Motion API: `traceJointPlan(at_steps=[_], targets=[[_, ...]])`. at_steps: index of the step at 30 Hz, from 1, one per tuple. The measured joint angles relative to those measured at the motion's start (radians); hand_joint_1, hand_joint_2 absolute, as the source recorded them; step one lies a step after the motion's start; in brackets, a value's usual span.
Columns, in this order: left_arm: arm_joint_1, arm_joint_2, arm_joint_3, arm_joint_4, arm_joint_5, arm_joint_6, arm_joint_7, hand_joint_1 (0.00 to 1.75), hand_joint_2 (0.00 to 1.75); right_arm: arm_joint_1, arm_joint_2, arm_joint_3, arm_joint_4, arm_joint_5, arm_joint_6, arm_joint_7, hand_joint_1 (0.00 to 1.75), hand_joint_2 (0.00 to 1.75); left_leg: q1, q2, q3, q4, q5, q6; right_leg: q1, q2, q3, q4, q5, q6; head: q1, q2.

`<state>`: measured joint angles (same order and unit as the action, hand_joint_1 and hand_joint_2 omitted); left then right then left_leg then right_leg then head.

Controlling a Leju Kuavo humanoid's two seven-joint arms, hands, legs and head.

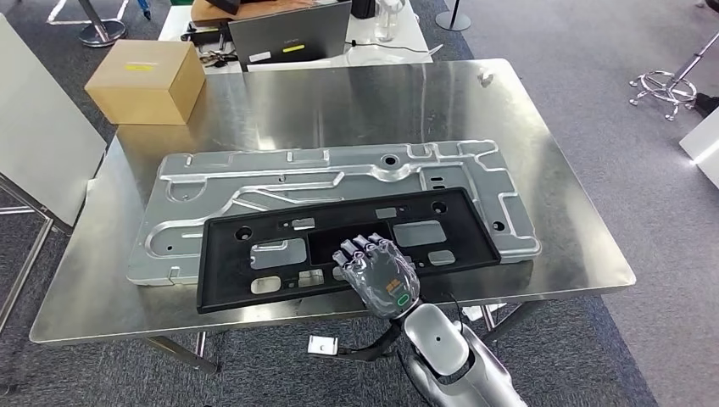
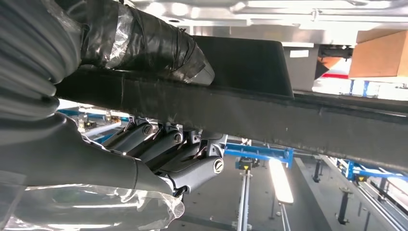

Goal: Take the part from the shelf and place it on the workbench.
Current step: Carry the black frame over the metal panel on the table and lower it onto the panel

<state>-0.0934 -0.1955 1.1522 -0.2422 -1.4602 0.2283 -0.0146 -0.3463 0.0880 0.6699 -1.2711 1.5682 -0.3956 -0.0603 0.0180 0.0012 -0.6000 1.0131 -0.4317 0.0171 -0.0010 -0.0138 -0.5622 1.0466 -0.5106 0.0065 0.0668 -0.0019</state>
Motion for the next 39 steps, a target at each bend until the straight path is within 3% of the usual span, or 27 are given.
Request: traceJointPlan(at_steps=[1,3,4,5,6,7,9,10,12,15,17,19,20,21,22,24,25,26,29,31,34,35,36,37,39], targets=[[-0.001,0.000,0.000,0.000,0.000,0.000,0.000,0.00,1.75,-0.001,0.000,0.000,0.000,0.000,0.000,0.000,1.66,1.75,0.003,0.000,0.003,-0.003,0.000,0.006,-0.002,0.003,-0.021,0.043,-0.023,0.005,0.000,0.000],[-0.002,0.000,0.000,0.000,-0.002,0.000,-0.001,0.00,1.75,0.000,-0.001,0.000,0.001,0.000,0.000,0.000,1.66,1.75,0.002,-0.002,0.005,-0.002,-0.004,0.014,-0.006,0.007,-0.095,0.180,-0.081,0.012,0.001,0.000],[-0.003,0.000,0.000,0.000,-0.002,0.000,-0.001,0.00,1.75,0.002,-0.001,0.000,0.002,0.000,0.000,-0.001,1.66,1.75,0.002,-0.003,0.006,-0.002,-0.007,0.015,-0.008,0.008,-0.131,0.238,-0.097,0.015,0.001,0.000],[-0.002,0.001,0.000,0.000,-0.003,0.000,-0.001,0.00,1.75,0.004,-0.002,0.000,0.002,0.000,0.000,-0.002,1.66,1.75,0.002,-0.005,0.008,-0.001,-0.010,0.015,-0.010,0.008,-0.154,0.268,-0.093,0.016,0.001,0.000],[-0.002,0.001,0.000,0.000,-0.003,0.000,-0.001,0.00,1.75,0.005,-0.003,0.000,0.003,0.000,0.000,-0.003,1.66,1.75,0.002,-0.007,0.012,0.001,-0.014,0.014,-0.012,0.009,-0.156,0.255,-0.067,0.017,0.001,0.000],[-0.001,0.001,0.000,0.000,-0.003,0.000,-0.001,0.00,1.75,0.006,-0.003,0.000,0.003,0.000,0.000,-0.004,1.66,1.75,0.002,-0.009,0.018,0.002,-0.019,0.011,-0.013,0.009,-0.139,0.202,-0.025,0.015,0.001,0.000],[-0.001,-0.001,0.000,0.000,-0.004,0.000,-0.001,0.00,1.75,0.005,-0.003,0.000,0.003,0.000,0.000,-0.005,1.66,1.75,0.001,-0.013,0.029,0.006,-0.030,0.004,-0.012,0.010,-0.081,0.063,0.048,0.010,0.001,0.000],[-0.002,-0.001,0.000,0.000,-0.004,0.000,-0.001,0.00,1.75,0.005,-0.003,0.000,0.003,0.000,0.000,-0.005,1.66,1.75,-0.001,-0.014,0.032,0.007,-0.034,-0.001,-0.010,0.011,-0.060,0.017,0.063,0.006,0.001,0.000],[-0.003,-0.001,0.000,0.000,-0.005,0.000,-0.001,0.00,1.75,0.005,-0.003,0.000,0.003,0.000,0.000,-0.006,1.66,1.75,-0.004,-0.016,0.035,0.005,-0.039,-0.013,-0.005,0.014,-0.047,-0.009,0.058,-0.001,0.000,0.000],[-0.003,-0.001,0.001,0.000,-0.005,0.000,-0.001,0.00,1.75,0.004,-0.002,0.000,0.002,0.000,-0.001,-0.006,1.66,1.75,-0.001,-0.013,0.034,0.021,-0.056,-0.030,-0.010,0.015,-0.035,-0.020,0.056,-0.020,-0.001,0.000],[-0.003,0.000,0.001,0.000,-0.005,0.001,-0.001,0.00,1.75,0.003,-0.001,0.000,0.002,0.000,-0.001,-0.006,1.66,1.75,0.002,-0.010,-0.010,0.114,-0.102,-0.037,-0.012,0.011,-0.024,-0.027,0.053,-0.032,-0.002,0.000],[-0.002,0.000,0.000,0.000,-0.005,0.000,-0.001,0.00,1.75,0.004,0.000,0.000,0.003,0.000,-0.001,-0.006,1.66,1.75,0.002,-0.009,-0.084,0.245,-0.148,-0.041,-0.009,0.009,-0.018,-0.026,0.046,-0.039,-0.003,0.000],[-0.001,0.000,0.000,0.000,-0.005,0.000,-0.001,0.00,1.75,0.005,0.000,0.000,0.003,0.000,-0.001,-0.006,1.66,1.75,0.002,-0.009,-0.109,0.281,-0.149,-0.042,-0.008,0.010,-0.015,-0.025,0.042,-0.040,-0.003,0.000],[0.000,0.000,0.000,0.000,-0.005,0.000,-0.001,0.00,1.75,0.005,0.000,0.000,0.004,0.000,-0.001,-0.006,1.66,1.75,0.002,-0.009,-0.116,0.279,-0.130,-0.041,-0.007,0.011,-0.010,-0.024,0.038,-0.040,-0.004,0.000],[0.001,0.000,0.000,0.000,-0.005,0.000,-0.001,0.00,1.75,0.006,0.000,0.000,0.004,0.000,-0.001,-0.006,1.66,1.75,0.002,-0.008,-0.103,0.238,-0.093,-0.038,-0.006,0.012,-0.004,-0.023,0.033,-0.039,-0.004,0.000],[0.001,0.002,0.001,0.000,-0.005,-0.002,-0.001,0.00,1.75,0.005,0.000,0.000,0.004,0.000,-0.001,-0.006,1.66,1.75,-0.001,-0.007,-0.049,0.105,-0.018,-0.028,-0.003,0.013,0.010,-0.021,0.020,-0.033,-0.003,0.000],[0.000,0.002,0.001,0.000,-0.005,-0.003,-0.001,0.00,1.75,0.005,0.000,0.000,0.004,0.000,-0.001,-0.006,1.66,1.75,-0.003,-0.006,-0.027,0.055,-0.001,-0.022,-0.001,0.013,0.013,-0.020,0.015,-0.029,-0.003,0.000],[-0.001,0.003,0.001,0.000,-0.005,-0.004,-0.001,0.00,1.75,0.004,0.001,0.000,0.004,0.000,-0.001,-0.006,1.66,1.75,-0.006,-0.006,-0.014,0.026,0.003,-0.018,0.000,0.013,0.014,-0.019,0.012,-0.025,-0.003,0.000],[-0.001,0.002,0.001,0.000,-0.005,-0.005,-0.001,0.00,1.75,0.004,0.001,0.000,0.003,0.000,-0.001,-0.006,1.66,1.75,-0.005,-0.007,-0.006,0.011,-0.006,-0.006,0.002,0.012,0.016,-0.022,0.006,-0.011,-0.003,0.000],[0.000,0.001,0.001,0.000,-0.005,-0.006,-0.001,0.00,1.75,0.001,0.001,0.000,0.002,0.000,-0.002,-0.006,1.66,1.75,0.001,-0.007,0.003,0.002,-0.007,0.006,0.002,0.013,-0.002,0.021,-0.019,-0.001,-0.001,0.000],[-0.002,0.001,0.001,0.000,-0.005,-0.006,-0.001,0.00,1.75,0.002,0.000,0.000,0.002,0.000,-0.002,-0.006,1.66,1.75,0.002,-0.007,0.012,0.000,-0.015,0.018,-0.005,0.014,-0.110,0.211,-0.091,0.009,0.001,0.000],[-0.002,0.002,0.001,0.000,-0.005,-0.006,-0.001,0.00,1.75,0.005,0.000,0.000,0.002,0.000,-0.002,-0.006,1.66,1.75,0.001,-0.008,0.015,0.001,-0.019,0.019,-0.007,0.014,-0.143,0.256,-0.094,0.011,0.001,0.000],[-0.001,0.002,0.001,0.000,-0.005,-0.006,-0.001,0.00,1.75,0.007,-0.001,0.000,0.003,0.000,-0.002,-0.006,1.66,1.75,0.001,-0.009,0.020,0.002,-0.023,0.018,-0.009,0.014,-0.158,0.264,-0.078,0.013,0.001,0.000],[-0.001,0.002,0.001,0.000,-0.005,-0.006,-0.001,0.00,1.75,0.008,-0.001,0.000,0.003,0.000,-0.002,-0.006,1.66,1.75,0.001,-0.010,0.027,0.003,-0.029,0.016,-0.010,0.014,-0.152,0.232,-0.041,0.012,0.001,0.000],[0.001,0.001,0.001,0.000,-0.005,-0.006,-0.001,0.00,1.75,0.008,-0.002,0.000,0.003,0.000,-0.002,-0.006,1.66,1.75,0.000,-0.012,0.042,0.004,-0.042,0.010,-0.011,0.014,-0.104,0.103,0.044,0.007,0.001,0.000]])
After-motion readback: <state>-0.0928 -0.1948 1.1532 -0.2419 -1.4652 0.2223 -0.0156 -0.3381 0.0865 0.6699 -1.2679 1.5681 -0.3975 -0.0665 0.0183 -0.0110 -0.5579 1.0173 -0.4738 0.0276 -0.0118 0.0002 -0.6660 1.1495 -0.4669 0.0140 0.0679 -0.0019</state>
